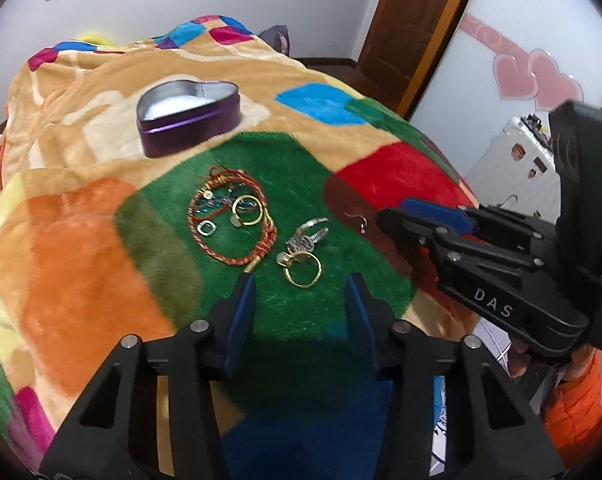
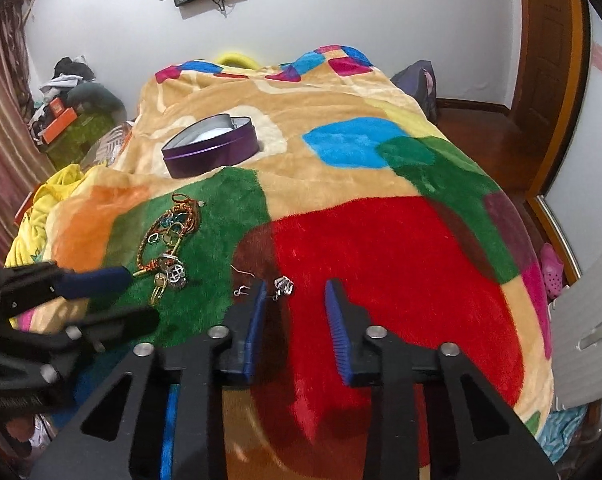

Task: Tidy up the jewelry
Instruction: 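Grasp a small silver earring with the right tool while the left tool grasps a gold ring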

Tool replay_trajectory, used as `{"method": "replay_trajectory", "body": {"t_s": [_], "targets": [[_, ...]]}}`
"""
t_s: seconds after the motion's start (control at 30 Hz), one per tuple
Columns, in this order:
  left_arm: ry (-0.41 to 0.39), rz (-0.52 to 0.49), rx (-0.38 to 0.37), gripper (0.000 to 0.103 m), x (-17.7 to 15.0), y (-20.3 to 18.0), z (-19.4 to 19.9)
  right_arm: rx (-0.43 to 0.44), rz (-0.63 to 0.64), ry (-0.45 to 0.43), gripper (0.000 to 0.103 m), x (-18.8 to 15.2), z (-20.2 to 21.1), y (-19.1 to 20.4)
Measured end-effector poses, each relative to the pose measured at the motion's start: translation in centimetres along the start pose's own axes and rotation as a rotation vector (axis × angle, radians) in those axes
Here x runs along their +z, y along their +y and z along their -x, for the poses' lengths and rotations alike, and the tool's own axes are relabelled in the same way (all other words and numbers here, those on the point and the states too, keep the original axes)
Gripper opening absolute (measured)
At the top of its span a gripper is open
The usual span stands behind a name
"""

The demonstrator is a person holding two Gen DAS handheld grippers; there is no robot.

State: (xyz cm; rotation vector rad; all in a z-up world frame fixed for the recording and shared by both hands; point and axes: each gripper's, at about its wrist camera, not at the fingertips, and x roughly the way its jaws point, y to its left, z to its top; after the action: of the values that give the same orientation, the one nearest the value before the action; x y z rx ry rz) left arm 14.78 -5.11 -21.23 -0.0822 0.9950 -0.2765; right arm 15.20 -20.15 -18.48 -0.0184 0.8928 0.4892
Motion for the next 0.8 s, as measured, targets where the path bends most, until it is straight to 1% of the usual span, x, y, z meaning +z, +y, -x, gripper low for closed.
{"method": "replay_trajectory", "body": {"t_s": [0.1,0.27,0.47,0.57,0.67,0.8], "targets": [[-0.001,0.000,-0.007,0.044,0.1,0.1,-0.3,0.009,0.007,0.002,0.018,0.1,-0.3,0.2],[0.008,0.022,-0.027,0.032,0.5,0.5,-0.6,0.021,0.018,0.005,0.013,0.3,-0.7,0.4],[0.011,0.036,-0.018,0.031,0.8,0.6,-1.2,0.032,0.028,0.007,0.010,0.1,-0.9,0.7],[0.003,0.041,-0.008,0.022,0.9,0.8,-1.3,0.040,0.025,0.007,0.010,0.0,-0.8,0.7],[-0.004,0.052,-0.020,0.022,0.8,1.1,-1.2,0.042,0.027,0.007,0.010,0.1,-0.7,0.7],[-0.018,0.033,-0.004,0.022,0.8,0.7,-0.7,0.042,0.034,0.000,0.010,0.2,-0.3,1.0]]}}
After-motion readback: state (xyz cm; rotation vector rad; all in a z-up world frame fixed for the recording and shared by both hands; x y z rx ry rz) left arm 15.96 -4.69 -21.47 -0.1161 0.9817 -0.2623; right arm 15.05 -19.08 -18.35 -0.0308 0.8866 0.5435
